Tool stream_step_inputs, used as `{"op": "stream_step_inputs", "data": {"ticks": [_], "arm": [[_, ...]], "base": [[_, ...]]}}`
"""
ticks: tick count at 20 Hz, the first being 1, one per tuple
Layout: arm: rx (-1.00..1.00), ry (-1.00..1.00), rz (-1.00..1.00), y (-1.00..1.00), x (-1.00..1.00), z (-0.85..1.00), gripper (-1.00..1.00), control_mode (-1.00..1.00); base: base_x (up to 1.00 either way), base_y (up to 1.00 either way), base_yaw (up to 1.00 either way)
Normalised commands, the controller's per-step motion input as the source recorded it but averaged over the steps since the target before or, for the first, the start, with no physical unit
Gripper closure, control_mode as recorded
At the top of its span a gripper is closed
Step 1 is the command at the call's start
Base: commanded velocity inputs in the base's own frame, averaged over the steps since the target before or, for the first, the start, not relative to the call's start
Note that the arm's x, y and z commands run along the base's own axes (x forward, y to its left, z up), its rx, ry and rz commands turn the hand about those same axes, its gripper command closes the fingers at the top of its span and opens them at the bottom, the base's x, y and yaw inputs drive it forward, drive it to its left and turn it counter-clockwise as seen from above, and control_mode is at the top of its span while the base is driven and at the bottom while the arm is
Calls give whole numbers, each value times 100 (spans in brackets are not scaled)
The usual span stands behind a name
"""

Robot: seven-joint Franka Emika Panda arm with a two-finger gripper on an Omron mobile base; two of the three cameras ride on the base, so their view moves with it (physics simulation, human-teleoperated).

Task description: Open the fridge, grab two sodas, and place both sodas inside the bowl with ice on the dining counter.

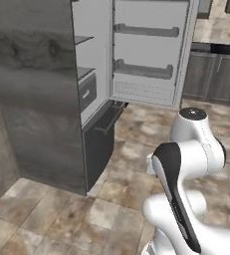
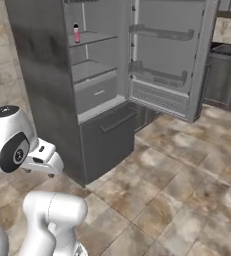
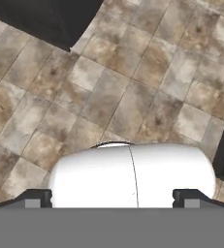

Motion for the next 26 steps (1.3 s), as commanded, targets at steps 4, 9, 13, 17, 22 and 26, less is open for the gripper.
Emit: {"op": "stream_step_inputs", "data": {"ticks": [4,9,13,17,22,26], "arm": [[0,0,0,0,0,0,-100,100],[0,0,0,0,0,0,-100,100],[0,0,0,0,0,0,-100,100],[0,0,0,0,0,0,-100,100],[0,0,0,0,0,0,-100,100],[0,0,0,0,0,0,-100,100]], "base": [[100,0,30],[100,0,30],[95,-2,31],[59,-23,28],[56,-26,28],[58,-28,27]]}}
